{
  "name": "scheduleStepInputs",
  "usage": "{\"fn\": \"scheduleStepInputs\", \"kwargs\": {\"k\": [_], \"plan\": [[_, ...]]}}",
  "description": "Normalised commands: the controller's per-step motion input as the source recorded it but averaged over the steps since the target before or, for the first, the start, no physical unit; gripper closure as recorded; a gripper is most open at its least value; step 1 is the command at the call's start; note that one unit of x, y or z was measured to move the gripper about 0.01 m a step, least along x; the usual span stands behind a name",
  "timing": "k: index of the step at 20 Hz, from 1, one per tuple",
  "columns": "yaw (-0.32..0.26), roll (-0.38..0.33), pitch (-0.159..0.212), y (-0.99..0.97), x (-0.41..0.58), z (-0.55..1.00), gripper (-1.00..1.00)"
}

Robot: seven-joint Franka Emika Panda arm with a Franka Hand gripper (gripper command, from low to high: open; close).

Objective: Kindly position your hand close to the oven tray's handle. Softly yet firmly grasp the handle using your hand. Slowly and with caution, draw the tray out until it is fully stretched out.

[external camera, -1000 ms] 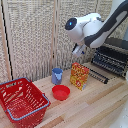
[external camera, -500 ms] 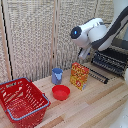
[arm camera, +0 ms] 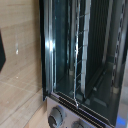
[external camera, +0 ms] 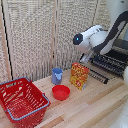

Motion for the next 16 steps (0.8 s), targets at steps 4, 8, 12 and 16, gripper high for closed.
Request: {"fn": "scheduleStepInputs", "kwargs": {"k": [4, 8, 12, 16], "plan": [[-0.186, 0.000, -0.020, -0.62, 0.000, -0.14, -1.00], [-0.156, 0.001, -0.014, -0.69, 0.021, -0.20, -1.00], [-0.140, 0.000, -0.003, -0.60, 0.011, -0.12, -1.00], [-0.155, 0.000, -0.001, -0.46, 0.000, -0.03, -1.00]]}}
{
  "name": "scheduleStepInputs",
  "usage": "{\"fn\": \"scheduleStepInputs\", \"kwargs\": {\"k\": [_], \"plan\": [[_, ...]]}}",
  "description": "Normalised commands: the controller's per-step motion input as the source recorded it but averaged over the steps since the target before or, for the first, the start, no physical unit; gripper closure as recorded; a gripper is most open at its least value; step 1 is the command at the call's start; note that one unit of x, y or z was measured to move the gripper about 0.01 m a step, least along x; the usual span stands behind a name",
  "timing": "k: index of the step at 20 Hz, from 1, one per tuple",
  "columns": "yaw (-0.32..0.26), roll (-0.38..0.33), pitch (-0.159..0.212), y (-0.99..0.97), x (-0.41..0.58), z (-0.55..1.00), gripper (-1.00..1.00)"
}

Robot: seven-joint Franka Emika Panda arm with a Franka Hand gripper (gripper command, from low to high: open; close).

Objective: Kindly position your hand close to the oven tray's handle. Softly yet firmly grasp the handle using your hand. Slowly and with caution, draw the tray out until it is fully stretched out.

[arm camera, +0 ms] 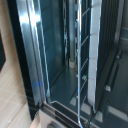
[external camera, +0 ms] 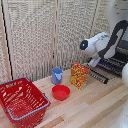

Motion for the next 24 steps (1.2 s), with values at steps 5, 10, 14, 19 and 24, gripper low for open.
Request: {"fn": "scheduleStepInputs", "kwargs": {"k": [5, 10, 14, 19, 24], "plan": [[-0.163, -0.026, -0.014, -0.18, -0.088, 0.00, -1.00], [-0.052, -0.032, -0.011, -0.25, -0.034, 0.00, -1.00], [0.000, -0.034, 0.000, -0.36, 0.000, 0.00, -1.00], [0.000, -0.008, -0.001, -0.09, -0.014, 0.00, 1.00], [0.000, -0.045, -0.013, -0.04, -0.075, 0.00, 1.00]]}}
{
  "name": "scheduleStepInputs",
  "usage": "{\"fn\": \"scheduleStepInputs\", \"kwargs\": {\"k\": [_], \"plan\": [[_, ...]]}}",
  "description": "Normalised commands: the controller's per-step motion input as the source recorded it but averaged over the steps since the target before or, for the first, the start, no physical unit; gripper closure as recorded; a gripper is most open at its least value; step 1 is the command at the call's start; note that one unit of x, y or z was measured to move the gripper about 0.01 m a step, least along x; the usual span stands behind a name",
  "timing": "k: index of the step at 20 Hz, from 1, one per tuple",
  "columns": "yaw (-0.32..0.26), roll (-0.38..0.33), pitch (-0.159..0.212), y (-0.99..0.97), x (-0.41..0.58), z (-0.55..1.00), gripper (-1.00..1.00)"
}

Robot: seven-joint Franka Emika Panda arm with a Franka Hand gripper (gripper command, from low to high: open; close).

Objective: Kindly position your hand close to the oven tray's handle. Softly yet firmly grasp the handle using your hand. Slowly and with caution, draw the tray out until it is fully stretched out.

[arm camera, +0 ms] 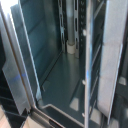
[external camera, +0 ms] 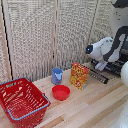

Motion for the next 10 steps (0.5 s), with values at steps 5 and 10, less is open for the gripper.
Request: {"fn": "scheduleStepInputs", "kwargs": {"k": [5, 10], "plan": [[0.000, -0.083, -0.031, -0.03, -0.157, 0.02, 1.00], [0.000, -0.107, -0.035, -0.04, -0.186, 0.04, 1.00]]}}
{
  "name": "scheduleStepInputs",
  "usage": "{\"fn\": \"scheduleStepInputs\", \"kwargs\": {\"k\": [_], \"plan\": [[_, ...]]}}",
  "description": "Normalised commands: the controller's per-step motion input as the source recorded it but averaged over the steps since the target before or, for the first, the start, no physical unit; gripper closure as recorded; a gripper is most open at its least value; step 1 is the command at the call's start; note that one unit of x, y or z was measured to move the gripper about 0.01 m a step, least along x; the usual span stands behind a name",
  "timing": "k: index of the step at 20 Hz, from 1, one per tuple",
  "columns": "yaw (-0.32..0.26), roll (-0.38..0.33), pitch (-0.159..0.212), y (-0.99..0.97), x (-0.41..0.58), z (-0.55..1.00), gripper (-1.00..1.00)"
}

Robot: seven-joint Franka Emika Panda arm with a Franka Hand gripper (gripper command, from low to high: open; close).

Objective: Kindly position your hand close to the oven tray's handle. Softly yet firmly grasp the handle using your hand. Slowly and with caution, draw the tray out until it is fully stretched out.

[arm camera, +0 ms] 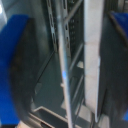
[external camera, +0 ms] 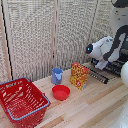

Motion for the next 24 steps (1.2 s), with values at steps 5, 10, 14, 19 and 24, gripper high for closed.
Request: {"fn": "scheduleStepInputs", "kwargs": {"k": [5, 10, 14, 19, 24], "plan": [[0.000, -0.143, -0.026, -0.06, -0.204, 0.06, 1.00], [0.002, -0.184, 0.002, -0.04, -0.125, 0.12, 1.00], [0.026, 0.001, 0.007, -0.02, -0.018, 0.20, 1.00], [0.000, 0.063, 0.000, 0.43, 0.000, 0.19, 1.00], [0.000, 0.111, 0.000, 0.67, 0.000, 0.27, 1.00]]}}
